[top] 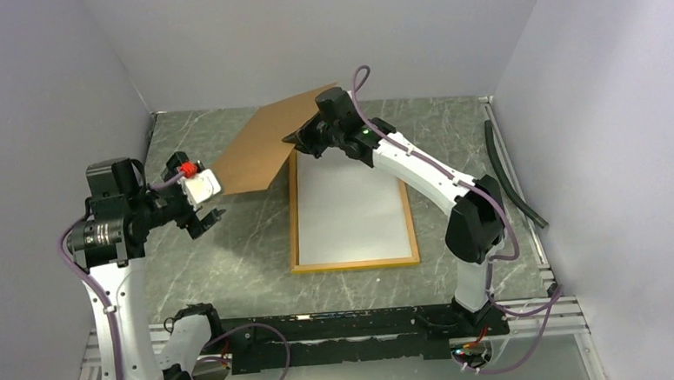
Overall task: Put the photo into the frame
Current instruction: Turn over the photo frame item on the photo frame.
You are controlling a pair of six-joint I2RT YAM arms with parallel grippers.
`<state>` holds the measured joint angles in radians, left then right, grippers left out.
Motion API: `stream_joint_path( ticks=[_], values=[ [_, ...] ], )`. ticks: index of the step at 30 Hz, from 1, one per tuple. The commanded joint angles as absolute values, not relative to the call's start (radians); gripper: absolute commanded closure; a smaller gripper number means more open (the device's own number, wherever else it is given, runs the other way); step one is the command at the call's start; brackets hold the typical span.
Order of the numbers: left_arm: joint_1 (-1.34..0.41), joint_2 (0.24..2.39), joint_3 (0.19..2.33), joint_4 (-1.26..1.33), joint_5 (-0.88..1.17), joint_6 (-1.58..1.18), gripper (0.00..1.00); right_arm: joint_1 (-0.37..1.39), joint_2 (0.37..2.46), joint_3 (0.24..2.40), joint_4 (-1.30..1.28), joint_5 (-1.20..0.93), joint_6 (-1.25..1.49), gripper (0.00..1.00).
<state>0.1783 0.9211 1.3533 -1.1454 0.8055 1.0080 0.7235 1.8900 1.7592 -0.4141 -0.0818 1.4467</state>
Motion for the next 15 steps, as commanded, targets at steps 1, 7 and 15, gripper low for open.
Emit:
stream_joint_path(
  ticks=[1,7,15],
  values=[
    [0.171,0.892,1.325,-1.183,0.816,1.204,0.06,0.739,1.804,1.83,-0.332,-0.106,1.555,1.0],
    [0.158,0.841,1.21,-1.016,0.802,1.219,0.06,0.751,1.803,1.801,-0.283,-0.172,1.603,1.0],
    [0.144,0.801,1.086,-0.859,0.718,1.309,0.13,0.769,1.786,1.763,-0.206,-0.231,1.642,1.0]
  ],
)
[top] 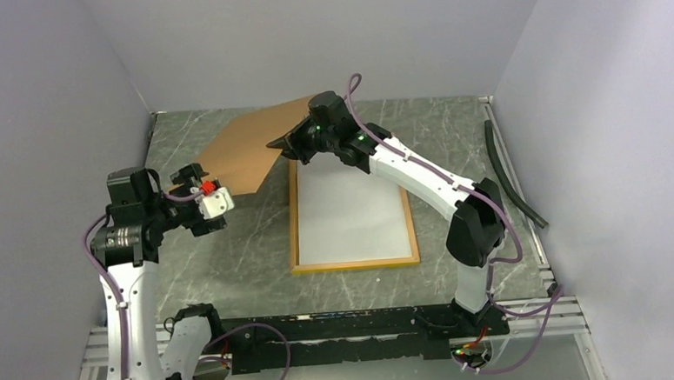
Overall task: Put the photo into the frame
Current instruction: Turn over the photo frame item on the photo frame.
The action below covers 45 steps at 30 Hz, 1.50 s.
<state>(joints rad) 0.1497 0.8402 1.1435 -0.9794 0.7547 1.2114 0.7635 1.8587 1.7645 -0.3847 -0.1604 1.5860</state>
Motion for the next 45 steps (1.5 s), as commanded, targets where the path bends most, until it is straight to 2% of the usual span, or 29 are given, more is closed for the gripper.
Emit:
stream_joint_path(
  ticks=[1,3,6,9,13,15,19,20,23,25,27,33,35,38,41,45],
  values=[
    [0.144,0.784,1.06,-0.821,0.705,1.311,0.17,0.769,1.784,1.754,-0.195,-0.241,1.647,1.0],
    [0.145,0.76,1.016,-0.75,0.68,1.308,0.28,0.769,1.775,1.74,-0.177,-0.254,1.649,1.0],
    [0.144,0.735,0.976,-0.672,0.666,1.274,0.55,0.768,1.767,1.72,-0.136,-0.303,1.644,1.0],
    [0.143,0.705,0.935,-0.585,0.672,1.22,0.75,0.764,1.767,1.73,-0.132,-0.336,1.599,1.0],
    [0.144,0.682,0.919,-0.502,0.677,1.187,0.97,0.761,1.779,1.799,-0.209,-0.409,1.451,0.86],
    [0.143,0.675,0.924,-0.453,0.676,1.161,0.97,0.75,1.772,1.803,-0.257,-0.464,1.352,0.72],
    [0.143,0.659,0.942,-0.384,0.692,1.124,0.97,0.693,1.737,1.761,-0.325,-0.662,1.12,0.32],
    [0.143,0.661,0.957,-0.388,0.702,1.124,0.97,0.668,1.727,1.774,-0.381,-0.706,0.992,0.22],
    [0.144,0.675,1.016,-0.443,0.749,1.116,0.97,0.629,1.671,1.856,-0.6,-0.774,0.59,0.09],
    [0.143,0.686,1.056,-0.508,0.782,1.115,0.97,0.642,1.612,1.905,-0.775,-0.75,0.277,0.06],
    [0.143,0.703,1.095,-0.556,0.807,1.081,0.97,0.645,1.534,1.884,-0.834,-0.646,0.09,0.05],
    [0.143,0.761,1.233,-0.79,0.892,1.113,0.97,0.646,1.202,1.506,-0.494,-0.532,-0.296,0.01],
    [0.144,0.771,1.265,-0.876,0.926,1.155,0.97,0.645,1.153,1.457,-0.433,-0.556,-0.357,0.01],
    [0.143,0.796,1.326,-0.996,0.977,1.205,0.98,0.644,1.203,1.551,-0.517,-0.632,-0.437,0.01],
    [0.143,0.814,1.361,-1.051,1.015,1.2,0.97,0.646,1.295,1.657,-0.619,-0.696,-0.493,0.06],
    [0.143,0.827,1.384,-1.116,1.052,1.213,0.97,0.647,1.349,1.696,-0.662,-0.757,-0.522,0.12]
  ],
)
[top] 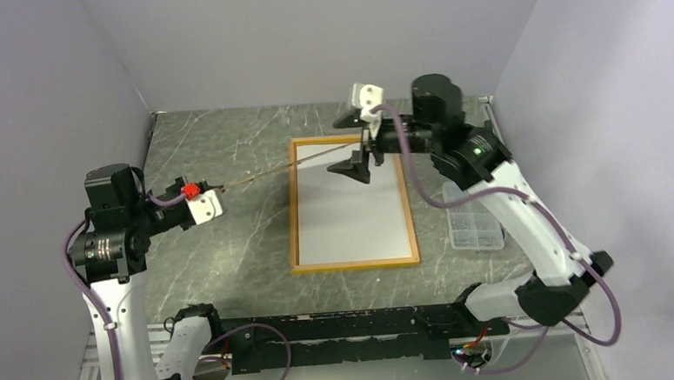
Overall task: Put the photo into the frame
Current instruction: Turn over the photo frame item on the photo frame.
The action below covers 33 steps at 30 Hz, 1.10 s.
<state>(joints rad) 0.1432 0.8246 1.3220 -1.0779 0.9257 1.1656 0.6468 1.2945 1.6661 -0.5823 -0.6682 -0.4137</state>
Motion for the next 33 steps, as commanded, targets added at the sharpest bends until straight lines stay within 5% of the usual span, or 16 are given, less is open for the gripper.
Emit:
stream_joint_path(
  ticks=[1,8,18,33],
  values=[
    [0.143,0.832,1.389,-1.121,1.055,1.208,0.97,0.648,1.358,1.699,-0.663,-0.77,-0.519,0.13],
    [0.144,0.876,1.431,-1.183,1.083,1.217,0.97,0.667,1.401,1.678,-0.633,-0.805,-0.531,0.19],
    [0.143,0.903,1.46,-1.175,1.089,1.182,0.97,0.702,1.5,1.709,-0.667,-0.864,-0.6,0.45],
    [0.143,0.926,1.485,-1.201,1.099,1.192,0.97,0.706,1.552,1.607,-0.405,-0.773,-0.519,0.46]
  ],
)
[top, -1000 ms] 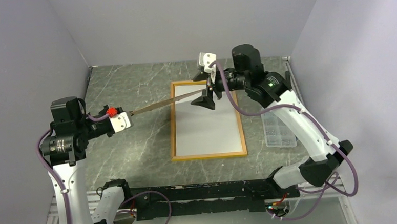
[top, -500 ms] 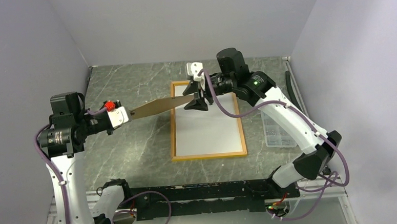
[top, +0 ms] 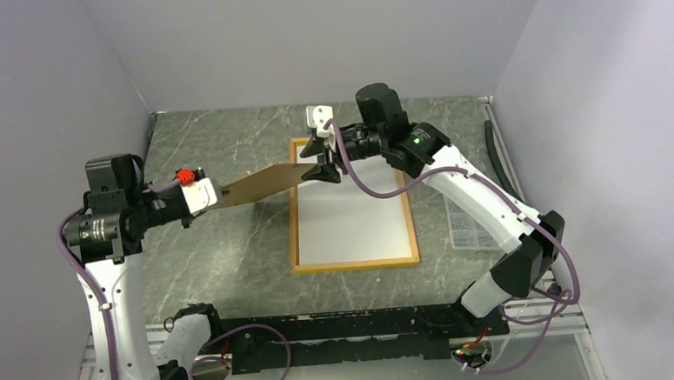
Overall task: Put the photo into the frame
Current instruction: Turn over the photo frame item on the photo frame.
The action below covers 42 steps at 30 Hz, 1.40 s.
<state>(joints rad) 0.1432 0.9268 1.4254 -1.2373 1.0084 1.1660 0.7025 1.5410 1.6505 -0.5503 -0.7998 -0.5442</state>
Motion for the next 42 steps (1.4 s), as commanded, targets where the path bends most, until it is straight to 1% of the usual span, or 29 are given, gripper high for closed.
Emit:
stream_joint_path(
  ticks=[1,4,6,8,12,13,15,16,17,18,20,21,22,23,25,26,29,33,38,42],
  values=[
    [0.143,0.928,1.492,-1.206,1.098,1.196,0.97,0.706,1.554,1.599,-0.394,-0.779,-0.519,0.46],
    [0.143,0.93,1.497,-1.209,1.097,1.199,0.97,0.707,1.551,1.584,-0.382,-0.805,-0.537,0.46],
    [0.143,0.928,1.496,-1.206,1.098,1.195,0.97,0.706,1.545,1.573,-0.37,-0.809,-0.538,0.49],
    [0.143,0.928,1.494,-1.194,1.099,1.184,0.97,0.706,1.547,1.575,-0.366,-0.808,-0.533,0.59],
    [0.143,0.931,1.496,-1.149,1.095,1.132,0.97,0.706,1.562,1.598,-0.367,-0.807,-0.51,0.93],
    [0.143,0.931,1.496,-1.125,1.092,1.106,0.97,0.707,1.563,1.599,-0.363,-0.804,-0.501,0.99],
    [0.143,0.933,1.496,-1.069,1.08,1.049,0.97,0.706,1.562,1.602,-0.346,-0.806,-0.477,1.0],
    [0.143,0.931,1.495,-1.034,1.072,1.017,0.94,0.706,1.56,1.598,-0.326,-0.807,-0.456,1.0],
    [0.143,0.929,1.49,-0.998,1.064,0.982,0.86,0.706,1.555,1.592,-0.303,-0.807,-0.436,1.0],
    [0.143,0.924,1.482,-0.957,1.053,0.955,0.75,0.707,1.547,1.578,-0.273,-0.808,-0.416,1.0],
    [0.143,0.899,1.449,-0.864,1.031,0.901,0.55,0.705,1.534,1.547,-0.187,-0.798,-0.349,1.0],
    [0.143,0.884,1.414,-0.796,1.016,0.861,0.47,0.705,1.531,1.535,-0.149,-0.794,-0.316,1.0],
    [0.143,0.865,1.394,-0.738,0.996,0.833,0.33,0.704,1.532,1.531,-0.119,-0.797,-0.278,1.0],
    [0.144,0.86,1.385,-0.683,0.979,0.812,0.23,0.705,1.538,1.536,-0.1,-0.801,-0.231,1.0],
    [0.143,0.876,1.394,-0.649,0.937,0.772,0.08,0.704,1.552,1.553,-0.065,-0.807,-0.158,1.0],
    [0.143,0.892,1.411,-0.643,0.912,0.744,0.06,0.704,1.556,1.556,-0.038,-0.799,-0.11,1.0],
    [0.144,0.947,1.472,-0.59,0.8,0.608,0.06,0.702,1.563,1.566,0.058,-0.763,0.037,1.0],
    [0.146,1.022,1.558,-0.533,0.631,0.49,0.06,0.68,1.57,1.636,0.074,-0.662,0.222,1.0],
    [0.153,1.122,1.695,-0.506,0.471,0.354,0.06,0.64,1.625,1.779,-0.099,-0.608,0.389,1.0],
    [0.159,1.207,1.786,-0.546,0.387,0.278,0.06,0.571,1.659,1.811,-0.139,-0.647,0.566,1.0]
  ],
)
